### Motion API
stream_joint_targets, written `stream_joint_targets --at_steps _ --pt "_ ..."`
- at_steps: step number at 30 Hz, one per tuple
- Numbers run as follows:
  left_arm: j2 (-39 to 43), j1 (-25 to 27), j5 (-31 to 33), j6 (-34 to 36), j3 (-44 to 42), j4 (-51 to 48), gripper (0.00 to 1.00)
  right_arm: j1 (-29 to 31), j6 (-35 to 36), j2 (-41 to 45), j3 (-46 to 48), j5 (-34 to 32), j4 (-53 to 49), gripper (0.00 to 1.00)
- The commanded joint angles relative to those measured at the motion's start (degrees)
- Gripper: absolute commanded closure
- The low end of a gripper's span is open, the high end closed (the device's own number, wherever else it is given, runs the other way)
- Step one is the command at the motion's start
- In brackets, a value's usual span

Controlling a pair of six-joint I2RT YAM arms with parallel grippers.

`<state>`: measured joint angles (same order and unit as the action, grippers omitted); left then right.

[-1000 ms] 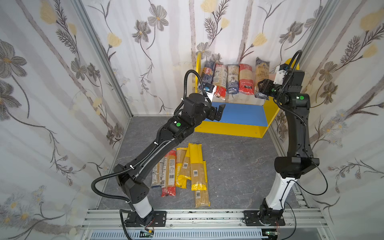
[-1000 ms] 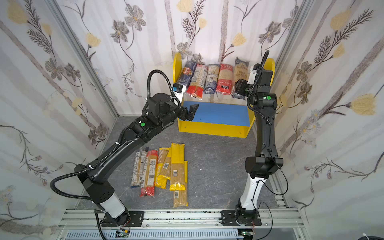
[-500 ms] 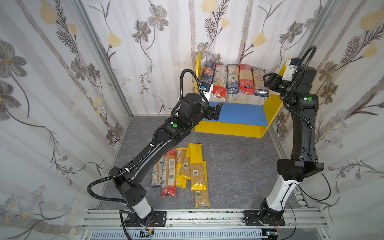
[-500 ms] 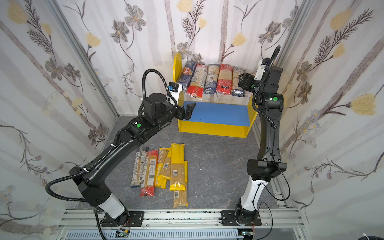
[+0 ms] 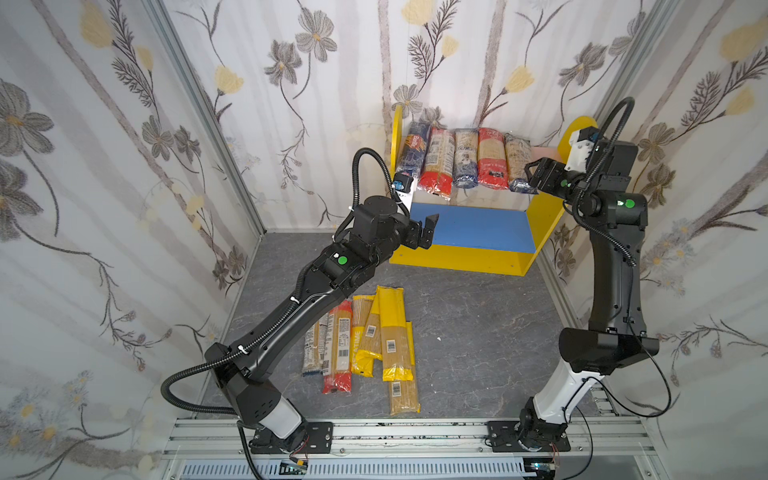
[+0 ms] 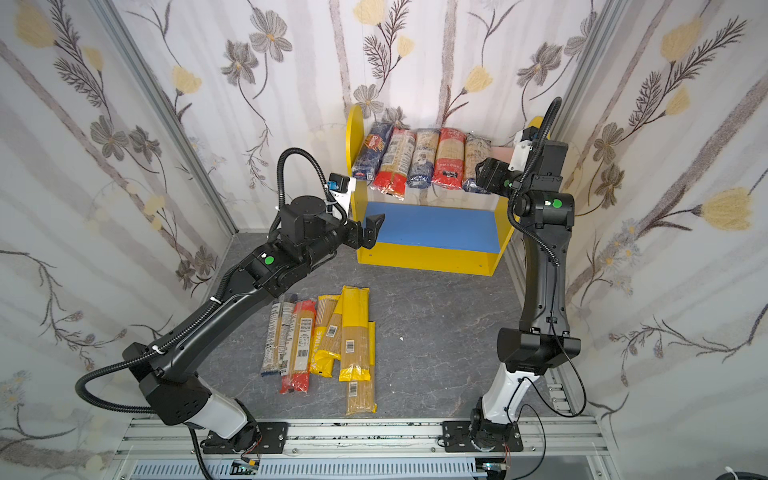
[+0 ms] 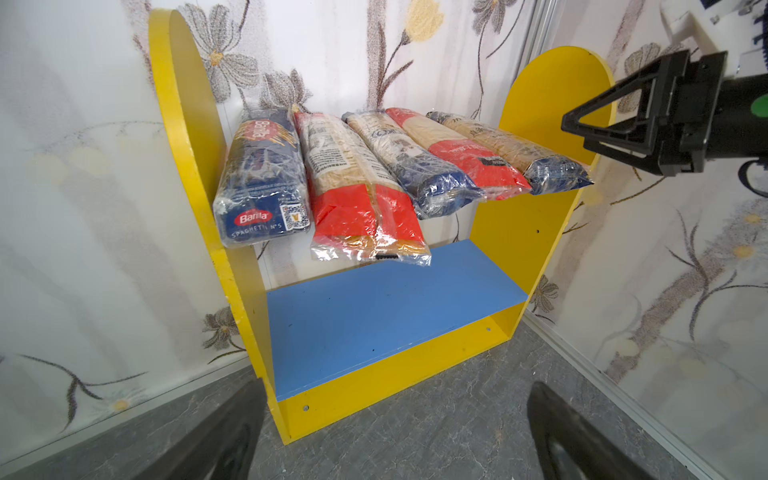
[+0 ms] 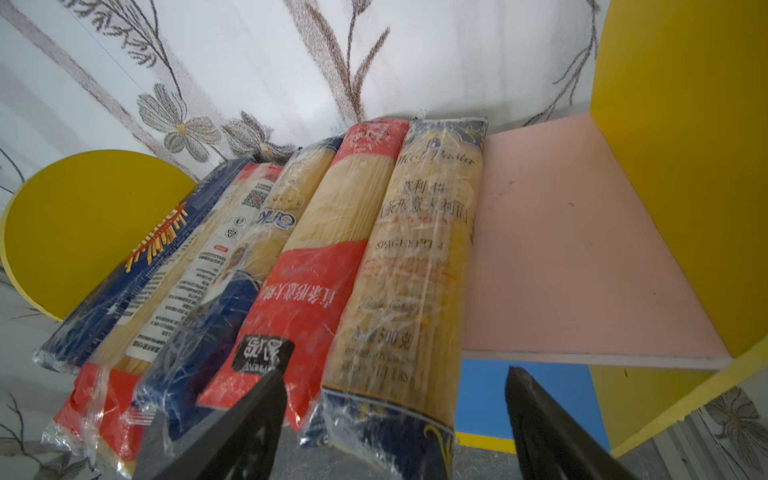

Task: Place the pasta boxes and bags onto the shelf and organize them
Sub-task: 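Open the right gripper and lower it to the pasta row while the left gripper lowers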

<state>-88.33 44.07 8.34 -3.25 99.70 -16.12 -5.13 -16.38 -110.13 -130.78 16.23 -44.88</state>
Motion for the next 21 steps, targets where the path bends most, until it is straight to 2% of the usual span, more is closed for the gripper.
stream_joint_targets --at_steps 1,5,8,16,21 --pt "2.67 0.09 3.43 -3.05 -3.51 1.45 0.0 0.96 1.05 5.2 10.09 -0.48 3.32 0.17" --pt "7.19 0.32 4.84 -5.92 -9.37 1.53 0.0 4.12 0.59 12.26 24.27 -1.83 6.52 0.17" --pt "11.33 0.75 6.64 -7.91 -14.53 1.53 0.0 8.74 0.41 17.16 34.33 -4.33 7.23 0.17" --pt "25.66 0.76 12.36 -16.32 -31.85 1.35 0.0 24.39 -4.89 29.01 60.5 -8.02 9.31 0.16" --pt "31.34 0.75 13.86 -20.17 -38.0 1.2 0.0 36.61 -10.41 30.45 69.2 -9.12 13.37 0.15"
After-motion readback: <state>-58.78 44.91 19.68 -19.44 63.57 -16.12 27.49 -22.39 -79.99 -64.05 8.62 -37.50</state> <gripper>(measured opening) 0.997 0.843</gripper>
